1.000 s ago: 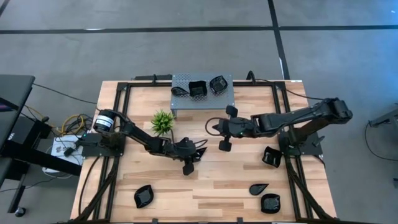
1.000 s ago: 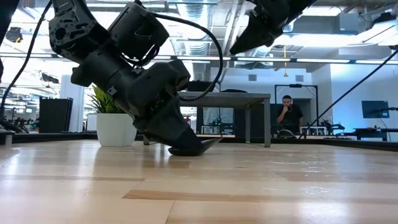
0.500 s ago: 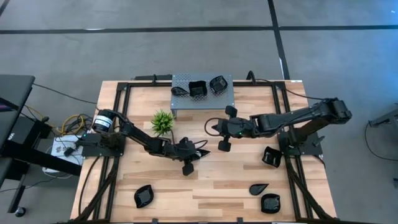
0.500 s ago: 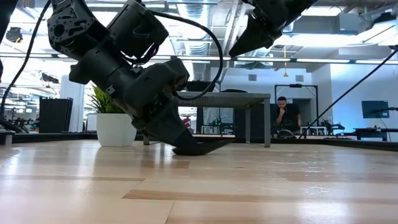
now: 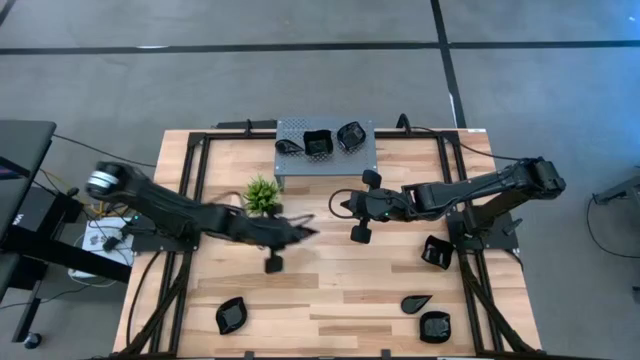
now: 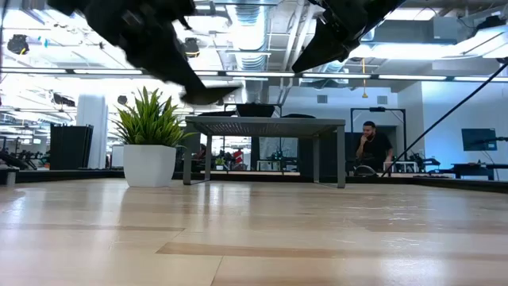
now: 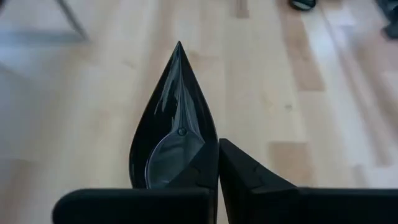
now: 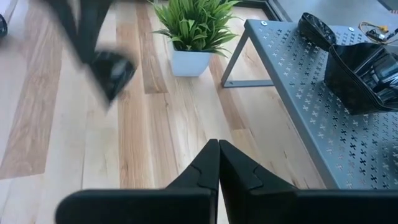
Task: Pick & Place Mini shaped plates
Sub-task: Stack the black drop-shaped plate on top of the black drop-shaped plate on the shelf
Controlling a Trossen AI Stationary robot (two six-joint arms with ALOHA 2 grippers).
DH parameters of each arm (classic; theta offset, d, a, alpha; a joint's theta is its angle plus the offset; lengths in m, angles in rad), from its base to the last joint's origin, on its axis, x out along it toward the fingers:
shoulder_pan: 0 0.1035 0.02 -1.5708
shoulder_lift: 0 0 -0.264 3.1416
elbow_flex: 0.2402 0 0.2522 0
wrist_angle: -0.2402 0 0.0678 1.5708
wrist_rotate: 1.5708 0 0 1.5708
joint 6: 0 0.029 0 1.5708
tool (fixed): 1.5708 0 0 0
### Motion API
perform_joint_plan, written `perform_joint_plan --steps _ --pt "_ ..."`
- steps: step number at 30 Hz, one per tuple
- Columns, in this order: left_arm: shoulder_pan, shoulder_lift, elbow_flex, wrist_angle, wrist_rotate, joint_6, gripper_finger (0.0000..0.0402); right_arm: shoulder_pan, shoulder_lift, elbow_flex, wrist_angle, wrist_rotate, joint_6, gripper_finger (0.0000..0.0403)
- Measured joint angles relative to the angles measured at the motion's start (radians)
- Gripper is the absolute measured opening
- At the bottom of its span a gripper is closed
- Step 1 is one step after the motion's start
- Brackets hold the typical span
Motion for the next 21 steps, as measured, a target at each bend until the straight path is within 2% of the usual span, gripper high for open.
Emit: perform_joint_plan --steps 5,8,11,13,15,18,21 --pt "0.066 -0.277 0.0 -0.135 -0.183 0.257 0.0005 0.0 0.0 0.0 0.002 0.0 0.0 0.0" --pt "0.166 -0.406 0.001 -0.145 -0.194 0.385 0.0005 -0.001 0.0 0.0 0.003 0.0 0.0 0.0" --pt "0.299 -0.482 0.001 -0.146 -0.196 0.556 0.0005 -0.008 0.0 0.0 0.003 0.0 0.0 0.0" --pt "0.4 -0.5 0.002 -0.146 -0.124 0.688 0.0005 -0.013 0.0 0.0 0.003 0.0 0.0 0.0" --pt "0.514 -0.498 0.002 -0.147 0.021 0.774 0.0005 -0.017 0.0 0.0 0.003 0.0 0.0 0.0" --pt "0.688 -0.452 0.002 -0.146 0.235 0.794 0.0006 -0.027 0.0 0.0 0.005 0.0 -0.015 0.0" --pt "0.841 -0.387 0.002 -0.129 0.377 0.795 0.0006 -0.034 0.0 0.0 0.005 0.0 -0.04 0.0"
